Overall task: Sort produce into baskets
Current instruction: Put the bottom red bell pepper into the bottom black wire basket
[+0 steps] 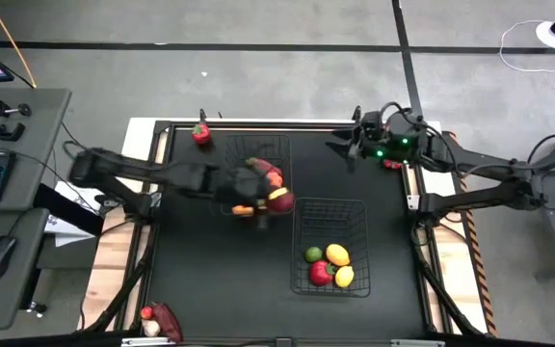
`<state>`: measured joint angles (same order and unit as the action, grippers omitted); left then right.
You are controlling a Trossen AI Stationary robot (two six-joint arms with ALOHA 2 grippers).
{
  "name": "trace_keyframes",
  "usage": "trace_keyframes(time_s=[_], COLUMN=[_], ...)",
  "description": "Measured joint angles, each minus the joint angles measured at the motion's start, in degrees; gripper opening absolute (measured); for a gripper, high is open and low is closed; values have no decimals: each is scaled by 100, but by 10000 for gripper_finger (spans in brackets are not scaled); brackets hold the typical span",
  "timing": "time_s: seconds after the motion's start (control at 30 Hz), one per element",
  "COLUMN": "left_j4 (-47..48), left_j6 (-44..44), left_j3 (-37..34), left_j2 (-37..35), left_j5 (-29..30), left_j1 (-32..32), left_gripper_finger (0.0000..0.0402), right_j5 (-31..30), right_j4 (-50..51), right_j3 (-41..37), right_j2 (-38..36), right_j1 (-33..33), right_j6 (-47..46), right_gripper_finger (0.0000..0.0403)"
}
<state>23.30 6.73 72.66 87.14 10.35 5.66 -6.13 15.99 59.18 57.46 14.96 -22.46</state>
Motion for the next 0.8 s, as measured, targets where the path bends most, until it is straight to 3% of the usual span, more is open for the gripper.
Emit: trace_keyframes(time_s=[0.13, 0.33, 0.5, 0.8], left_j4=[-732, -726, -475, -226], left_j6=[-210, -338, -99, 80], left_j3=[744, 1906, 2523, 2569], left_j2=[1064, 2323, 2538, 2456], left_j5=[-499, -601, -586, -706], left_j1=[-26, 112, 150, 20], left_gripper_finger=[282, 305, 313, 316], right_j5=[-197, -237, -236, -236], right_j4=[193, 241, 261, 306], right_j3=[0, 0, 0, 0], right_j2=[-71, -53, -51, -51], right_j1=[0, 0, 0, 0], right_j6=[-1, -9, -19, -13], right_gripper_finger=[223, 223, 223, 223])
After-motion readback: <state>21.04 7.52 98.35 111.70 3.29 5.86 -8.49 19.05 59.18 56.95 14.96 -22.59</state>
